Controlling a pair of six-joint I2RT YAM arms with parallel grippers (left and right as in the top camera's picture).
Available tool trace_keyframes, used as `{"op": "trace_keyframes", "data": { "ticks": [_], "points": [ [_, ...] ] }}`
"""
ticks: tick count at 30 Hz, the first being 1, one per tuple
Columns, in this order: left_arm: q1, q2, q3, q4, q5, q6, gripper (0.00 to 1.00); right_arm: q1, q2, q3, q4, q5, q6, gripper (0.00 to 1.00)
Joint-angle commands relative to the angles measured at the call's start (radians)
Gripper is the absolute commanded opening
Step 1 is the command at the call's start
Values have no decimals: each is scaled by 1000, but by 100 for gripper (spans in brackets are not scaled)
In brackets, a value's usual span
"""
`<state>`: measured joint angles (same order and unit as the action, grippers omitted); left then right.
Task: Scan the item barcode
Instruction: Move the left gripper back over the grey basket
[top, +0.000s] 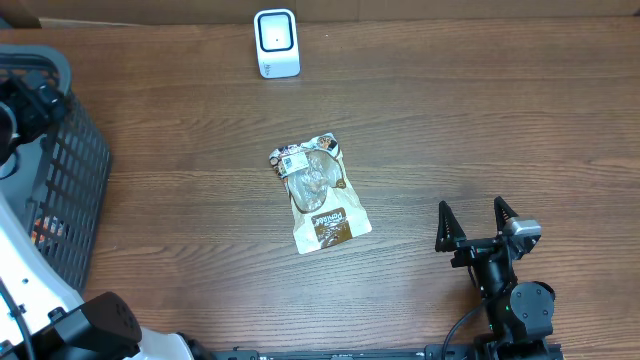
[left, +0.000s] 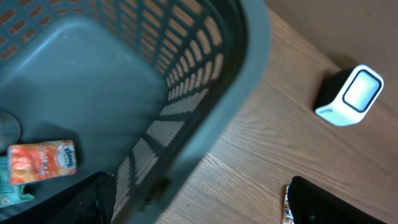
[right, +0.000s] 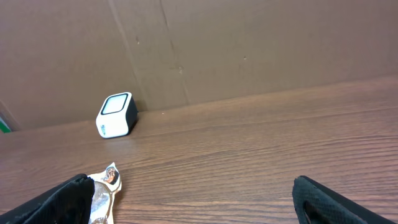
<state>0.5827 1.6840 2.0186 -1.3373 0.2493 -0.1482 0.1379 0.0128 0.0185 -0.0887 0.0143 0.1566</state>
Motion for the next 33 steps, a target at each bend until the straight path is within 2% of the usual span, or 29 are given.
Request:
{"op": "trace_keyframes", "data": {
  "ticks": [1, 24, 33],
  "points": [
    [64, -3, 27, 4, 59, 38, 92, -4, -10, -10, 8, 0, 0, 100],
    [66, -3, 26, -13, 55, 60, 91, -4, -10, -10, 8, 0, 0, 100],
    [-41, -2, 24, -16, 33, 101, 92, -4, -10, -10, 8, 0, 0, 100]
  ]
}}
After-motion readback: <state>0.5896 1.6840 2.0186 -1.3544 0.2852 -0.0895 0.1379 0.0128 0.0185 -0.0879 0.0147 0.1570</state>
